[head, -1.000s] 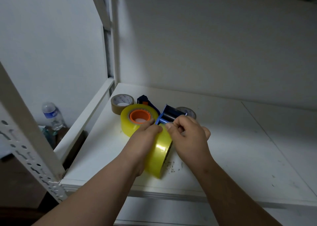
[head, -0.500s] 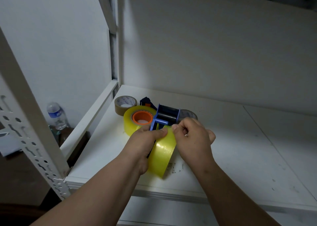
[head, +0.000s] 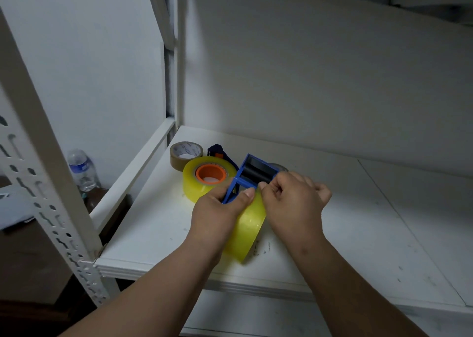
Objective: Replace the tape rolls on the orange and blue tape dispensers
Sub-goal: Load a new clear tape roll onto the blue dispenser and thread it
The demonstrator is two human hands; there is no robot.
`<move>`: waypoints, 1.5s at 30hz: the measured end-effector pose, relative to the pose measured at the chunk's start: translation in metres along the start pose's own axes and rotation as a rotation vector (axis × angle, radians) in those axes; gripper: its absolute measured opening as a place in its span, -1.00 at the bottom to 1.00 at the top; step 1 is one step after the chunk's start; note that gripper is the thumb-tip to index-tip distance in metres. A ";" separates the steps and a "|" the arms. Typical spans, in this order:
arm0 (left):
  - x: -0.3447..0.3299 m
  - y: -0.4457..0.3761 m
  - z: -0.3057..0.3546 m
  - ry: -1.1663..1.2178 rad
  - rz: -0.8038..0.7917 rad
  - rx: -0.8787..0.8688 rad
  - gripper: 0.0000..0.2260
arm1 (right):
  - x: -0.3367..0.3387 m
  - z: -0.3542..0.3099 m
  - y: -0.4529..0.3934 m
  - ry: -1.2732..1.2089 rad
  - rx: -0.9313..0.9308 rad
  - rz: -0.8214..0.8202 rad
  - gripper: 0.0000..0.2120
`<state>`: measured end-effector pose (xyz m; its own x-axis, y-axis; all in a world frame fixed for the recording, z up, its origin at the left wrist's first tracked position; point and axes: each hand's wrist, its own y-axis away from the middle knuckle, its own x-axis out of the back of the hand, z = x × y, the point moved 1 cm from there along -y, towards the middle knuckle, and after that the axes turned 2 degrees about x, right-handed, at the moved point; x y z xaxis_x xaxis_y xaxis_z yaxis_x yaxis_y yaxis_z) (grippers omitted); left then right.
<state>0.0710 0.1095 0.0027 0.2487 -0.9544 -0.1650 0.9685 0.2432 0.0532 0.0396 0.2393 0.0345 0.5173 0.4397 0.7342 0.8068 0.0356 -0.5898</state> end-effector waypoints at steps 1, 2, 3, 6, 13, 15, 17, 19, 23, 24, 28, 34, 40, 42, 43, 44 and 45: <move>0.000 0.000 0.000 -0.012 0.004 -0.009 -0.89 | 0.001 0.000 0.000 0.020 0.023 0.017 -0.68; 0.001 0.000 0.000 -0.022 0.006 -0.016 -0.89 | 0.002 0.000 -0.001 0.040 0.045 0.028 -0.68; 0.001 0.000 0.000 -0.030 0.006 -0.022 -0.89 | 0.002 -0.001 -0.001 0.059 0.067 0.035 -0.69; 0.002 0.000 0.000 -0.057 0.002 -0.032 -0.91 | 0.004 -0.002 0.000 0.109 0.133 0.051 -0.72; 0.003 0.000 -0.002 0.053 0.071 0.014 -0.84 | 0.002 -0.009 -0.002 0.152 0.174 0.037 -0.72; 0.003 -0.001 -0.002 0.050 0.098 0.004 -0.81 | 0.001 -0.009 -0.003 0.171 0.189 0.030 -0.71; 0.003 -0.001 -0.004 0.004 0.107 -0.018 -0.75 | 0.001 -0.010 -0.005 0.194 0.206 0.027 -0.70; 0.004 -0.002 -0.005 -0.050 0.107 -0.043 -0.71 | 0.001 -0.011 -0.006 0.227 0.226 0.027 -0.71; 0.009 -0.002 -0.007 -0.166 0.049 -0.077 -0.85 | 0.002 -0.009 -0.009 0.277 0.241 0.038 -0.77; 0.010 -0.001 -0.008 -0.178 0.017 -0.078 -0.83 | 0.002 -0.010 -0.010 0.279 0.243 0.043 -0.76; 0.014 0.000 -0.012 -0.172 -0.106 -0.037 -0.58 | 0.002 -0.013 -0.015 0.271 0.256 0.042 -0.71; 0.014 -0.007 -0.004 -0.198 -0.165 -0.050 -0.75 | 0.006 -0.017 -0.024 0.308 0.305 0.041 -0.62; 0.008 -0.011 -0.003 -0.299 -0.193 -0.088 -0.82 | 0.008 -0.019 -0.030 0.314 0.408 0.036 -0.80; 0.006 -0.012 -0.003 -0.328 -0.183 -0.090 -0.87 | 0.010 -0.022 -0.033 0.313 0.452 0.029 -0.87; 0.005 -0.013 -0.001 -0.334 -0.164 -0.085 -0.95 | 0.011 -0.023 -0.034 0.310 0.461 0.028 -0.88; 0.004 -0.014 -0.001 -0.328 -0.149 -0.095 -0.90 | 0.012 -0.024 -0.035 0.304 0.461 0.032 -0.89; 0.002 -0.014 0.000 -0.324 -0.129 -0.103 -0.78 | 0.013 -0.024 -0.035 0.298 0.456 0.040 -0.89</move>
<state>0.0581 0.1038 0.0014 0.1244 -0.9797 0.1572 0.9918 0.1179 -0.0502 0.0250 0.2223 0.0733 0.6571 0.1782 0.7325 0.6131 0.4391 -0.6568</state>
